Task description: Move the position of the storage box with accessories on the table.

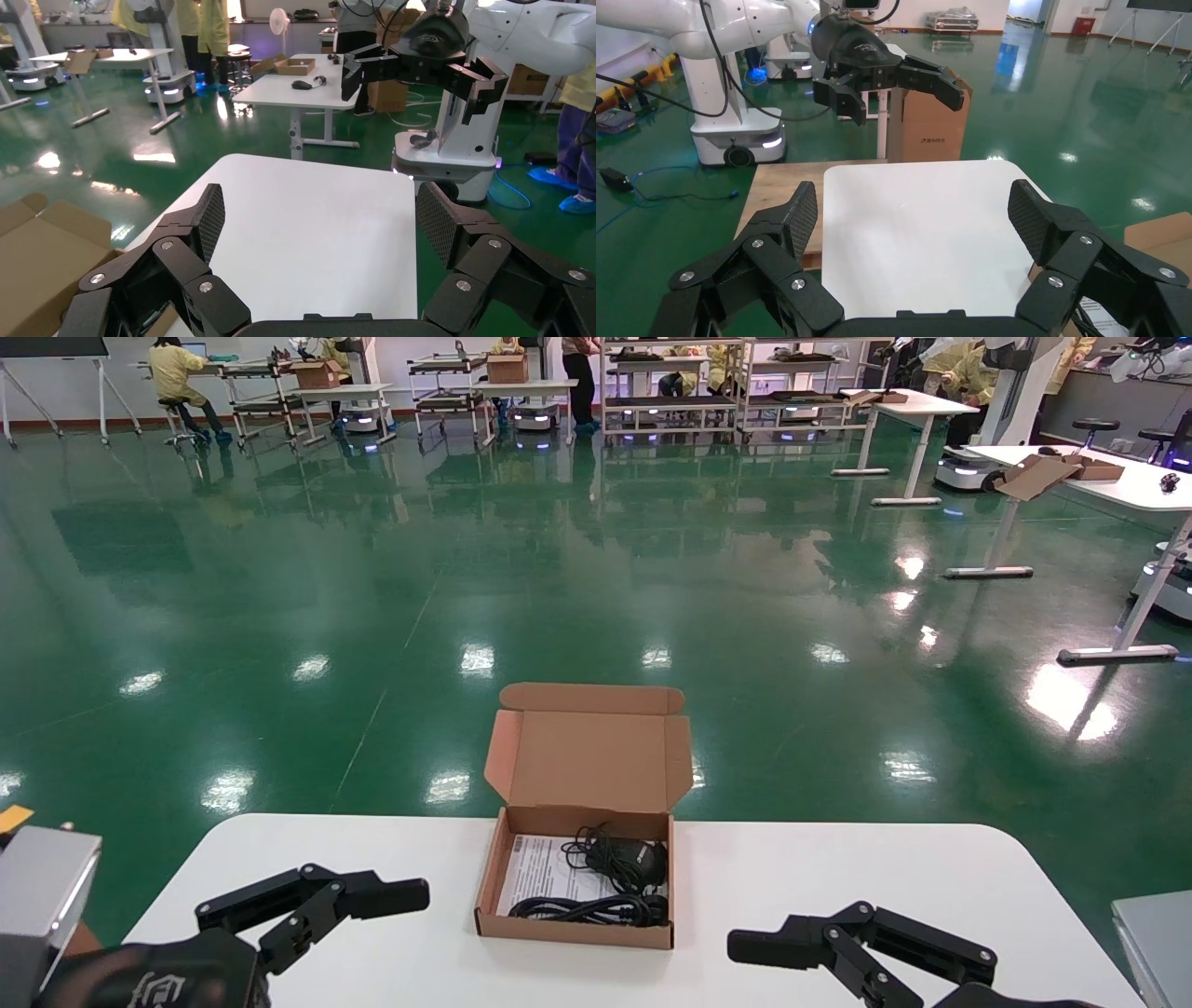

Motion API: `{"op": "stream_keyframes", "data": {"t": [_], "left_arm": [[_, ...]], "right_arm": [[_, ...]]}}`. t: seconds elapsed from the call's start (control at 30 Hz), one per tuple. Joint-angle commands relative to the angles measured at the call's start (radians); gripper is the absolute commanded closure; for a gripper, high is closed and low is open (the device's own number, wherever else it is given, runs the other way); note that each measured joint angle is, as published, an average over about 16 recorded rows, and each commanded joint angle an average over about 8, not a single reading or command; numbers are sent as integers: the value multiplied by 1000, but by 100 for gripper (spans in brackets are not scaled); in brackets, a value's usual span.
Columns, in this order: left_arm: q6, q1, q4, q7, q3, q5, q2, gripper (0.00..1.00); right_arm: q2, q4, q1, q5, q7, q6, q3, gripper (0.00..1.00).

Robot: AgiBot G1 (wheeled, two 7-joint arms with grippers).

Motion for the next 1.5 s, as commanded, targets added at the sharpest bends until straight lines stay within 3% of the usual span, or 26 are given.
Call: {"op": "stream_keyframes", "data": {"t": [0.03,0.6,0.8,1.0,1.17,1.37,1.5], "left_arm": [[0,0,0,0,0,0,0,0],[0,0,0,0,0,0,0,0],[0,0,0,0,0,0,0,0],[0,0,0,0,0,0,0,0],[0,0,0,0,0,0,0,0],[0,0,0,0,0,0,0,0],[0,0,0,0,0,0,0,0]], "right_arm": [[0,0,0,0,0,0,0,0],[-11,1,5,-10,5,2,-9,0],[-97,-39,119,-98,77,-12,-87,0],[-221,-209,329,-211,136,-59,-180,0],[-305,-398,476,-275,94,-79,-237,0],[-371,-632,582,-359,-37,-40,-279,0],[-415,-835,613,-420,4,1,-314,0]]}}
